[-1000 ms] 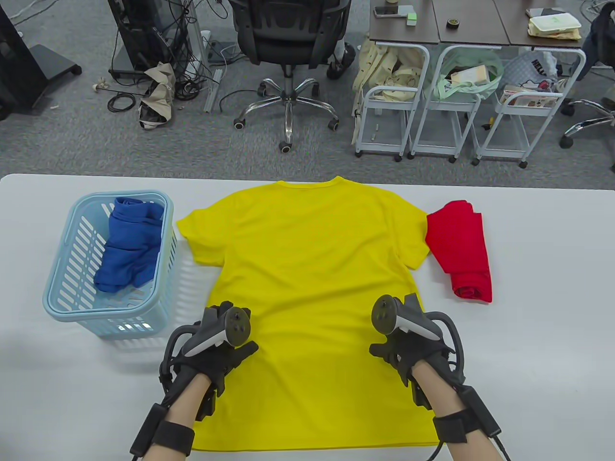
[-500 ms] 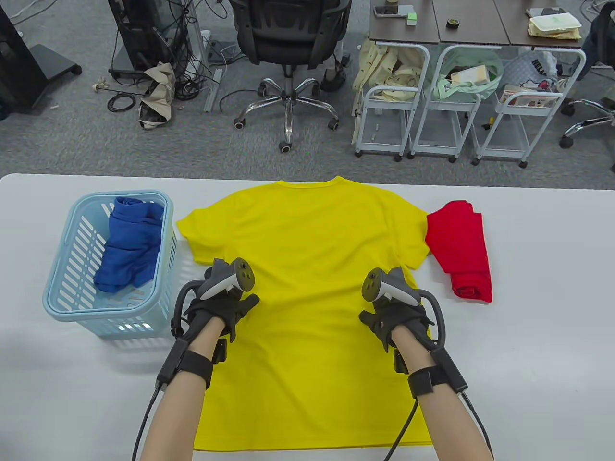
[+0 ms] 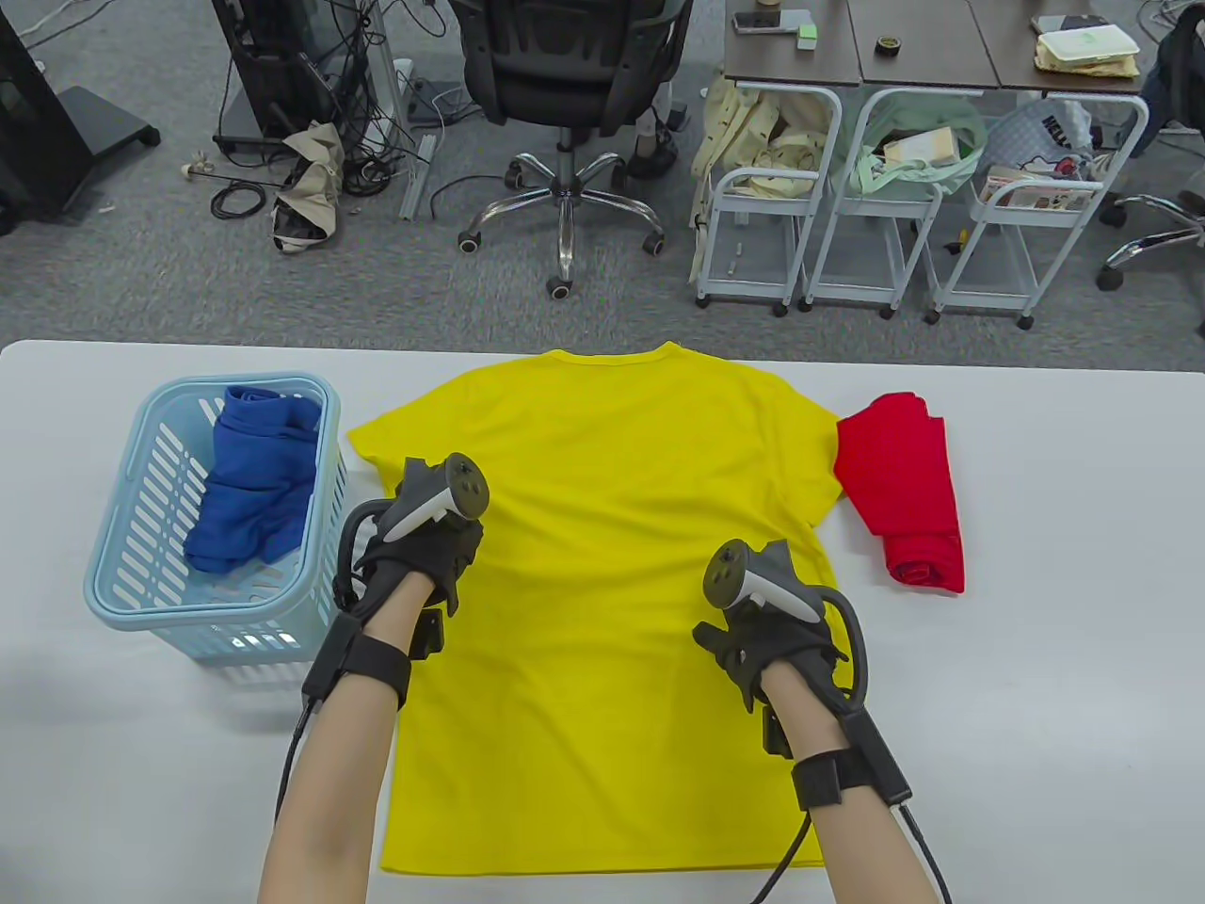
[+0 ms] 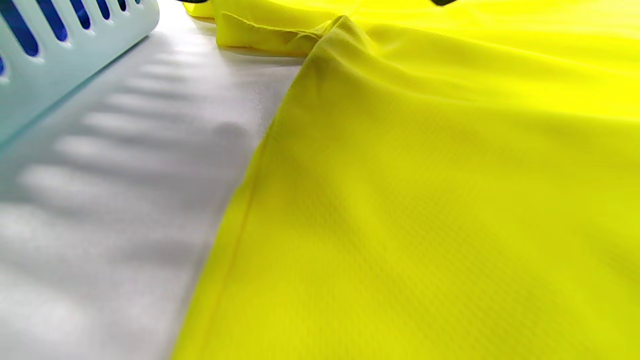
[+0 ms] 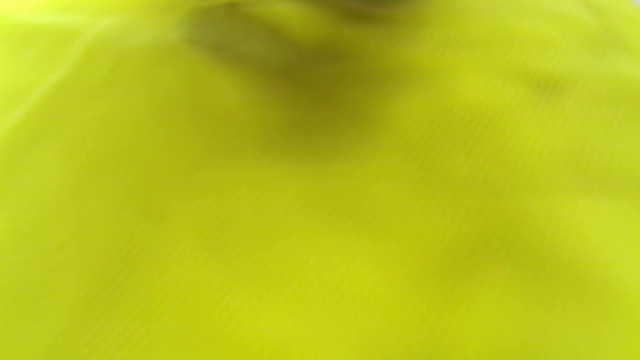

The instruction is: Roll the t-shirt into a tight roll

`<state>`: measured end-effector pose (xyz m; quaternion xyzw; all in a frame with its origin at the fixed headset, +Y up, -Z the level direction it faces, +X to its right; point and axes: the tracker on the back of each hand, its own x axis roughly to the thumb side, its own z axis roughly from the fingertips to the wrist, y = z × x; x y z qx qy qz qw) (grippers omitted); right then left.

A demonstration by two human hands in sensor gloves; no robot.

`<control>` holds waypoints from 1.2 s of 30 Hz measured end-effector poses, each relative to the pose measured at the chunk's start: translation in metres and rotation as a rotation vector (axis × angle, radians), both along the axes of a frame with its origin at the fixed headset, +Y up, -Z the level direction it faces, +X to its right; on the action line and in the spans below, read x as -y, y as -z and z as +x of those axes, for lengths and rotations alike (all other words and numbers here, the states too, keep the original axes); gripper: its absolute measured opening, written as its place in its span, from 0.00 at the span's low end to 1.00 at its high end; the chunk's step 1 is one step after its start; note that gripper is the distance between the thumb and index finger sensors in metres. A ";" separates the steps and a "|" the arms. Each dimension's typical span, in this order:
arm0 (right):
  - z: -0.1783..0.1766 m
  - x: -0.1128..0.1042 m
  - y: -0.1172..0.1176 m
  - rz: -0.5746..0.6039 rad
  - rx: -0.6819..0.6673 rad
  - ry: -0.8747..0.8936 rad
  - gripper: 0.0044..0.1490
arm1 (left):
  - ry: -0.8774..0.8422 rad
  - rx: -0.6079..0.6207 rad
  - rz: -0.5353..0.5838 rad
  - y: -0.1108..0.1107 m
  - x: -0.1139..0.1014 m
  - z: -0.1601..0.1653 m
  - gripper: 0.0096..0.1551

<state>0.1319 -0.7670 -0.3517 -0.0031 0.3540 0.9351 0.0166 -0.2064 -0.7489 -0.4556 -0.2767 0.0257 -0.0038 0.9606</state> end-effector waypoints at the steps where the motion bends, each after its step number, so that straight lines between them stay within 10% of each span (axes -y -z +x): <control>1: 0.000 0.001 -0.001 -0.010 0.000 -0.005 0.53 | 0.007 -0.003 -0.010 0.002 0.002 0.000 0.36; 23: 0.020 0.008 -0.011 -0.010 0.039 0.006 0.53 | -0.003 0.043 -0.002 0.030 0.031 0.016 0.35; 36: -0.003 -0.006 -0.022 0.023 -0.054 0.052 0.53 | -0.066 -0.031 0.085 0.026 0.010 0.013 0.35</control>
